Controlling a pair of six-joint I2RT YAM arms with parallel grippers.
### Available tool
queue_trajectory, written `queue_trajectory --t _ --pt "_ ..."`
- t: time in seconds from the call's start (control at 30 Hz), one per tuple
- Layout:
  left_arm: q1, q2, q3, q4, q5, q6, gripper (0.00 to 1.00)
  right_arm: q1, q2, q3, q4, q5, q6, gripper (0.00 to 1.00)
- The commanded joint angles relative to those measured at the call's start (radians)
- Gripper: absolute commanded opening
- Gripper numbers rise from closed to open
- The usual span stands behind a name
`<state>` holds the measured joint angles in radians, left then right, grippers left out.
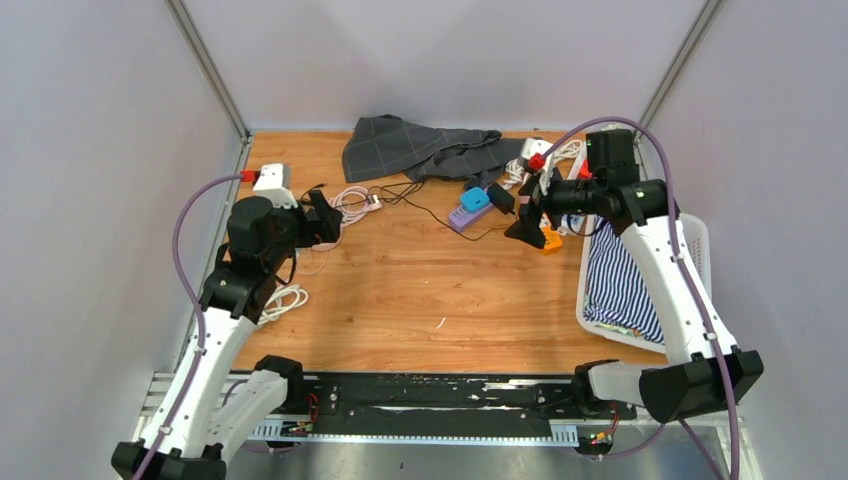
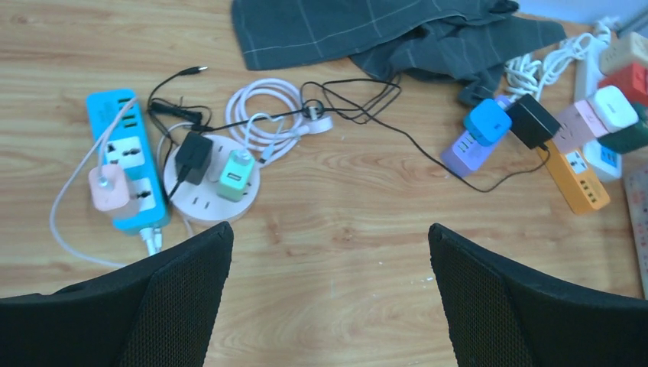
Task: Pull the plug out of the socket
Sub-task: Pick up the socket from the corner of the board.
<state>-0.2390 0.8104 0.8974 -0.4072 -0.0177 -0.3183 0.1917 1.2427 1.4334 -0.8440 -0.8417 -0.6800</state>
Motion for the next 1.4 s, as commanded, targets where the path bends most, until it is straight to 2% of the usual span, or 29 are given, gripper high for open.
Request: queue_trajectory --t 0.0,0.13,0.3,0.47,0.6,0.73,0.8,0.9,1.1,1.37 --pt "0.084 -0.026 -0.062 0.052 0.019 -0.019 1.00 0.058 0.057 -0.023 -0.018 -0.038 -0.116 1.00" --pt "0.126 0.000 -0.095 0.025 -0.062 -0.005 0.99 0.102 0.110 -0.031 0.026 -0.030 -0.137 1.00" --pt "0.157 0.086 -0.092 0.063 -0.058 -0.006 1.00 0.131 0.158 -0.036 0.112 -0.010 -0.101 1.00" --pt "0.162 0.239 0.008 0.071 -0.060 -0.014 1.00 0.137 0.169 -0.056 0.154 0.003 -0.078 1.00" --pt "0.164 0.381 0.134 0.006 -0.087 -0.002 1.00 0.136 0.156 -0.072 0.171 0.034 -0.057 1.00" --pt "0.165 0.487 0.261 -0.081 -0.192 0.060 1.00 0.137 0.136 -0.108 0.182 0.039 -0.043 1.00" --pt "0.165 0.514 0.290 -0.098 -0.281 0.095 1.00 0.135 0.126 -0.130 0.196 0.039 -0.026 1.00" --pt "0.167 0.538 0.300 -0.093 -0.327 0.155 1.00 0.134 0.115 -0.158 0.220 0.039 0.001 1.00" --pt "0.220 0.531 0.218 -0.014 -0.303 0.149 1.00 0.124 0.113 -0.180 0.244 0.041 0.025 1.00" --pt "0.432 0.537 0.095 0.105 -0.007 -0.001 0.95 0.114 0.112 -0.206 0.262 0.047 0.036 1.00"
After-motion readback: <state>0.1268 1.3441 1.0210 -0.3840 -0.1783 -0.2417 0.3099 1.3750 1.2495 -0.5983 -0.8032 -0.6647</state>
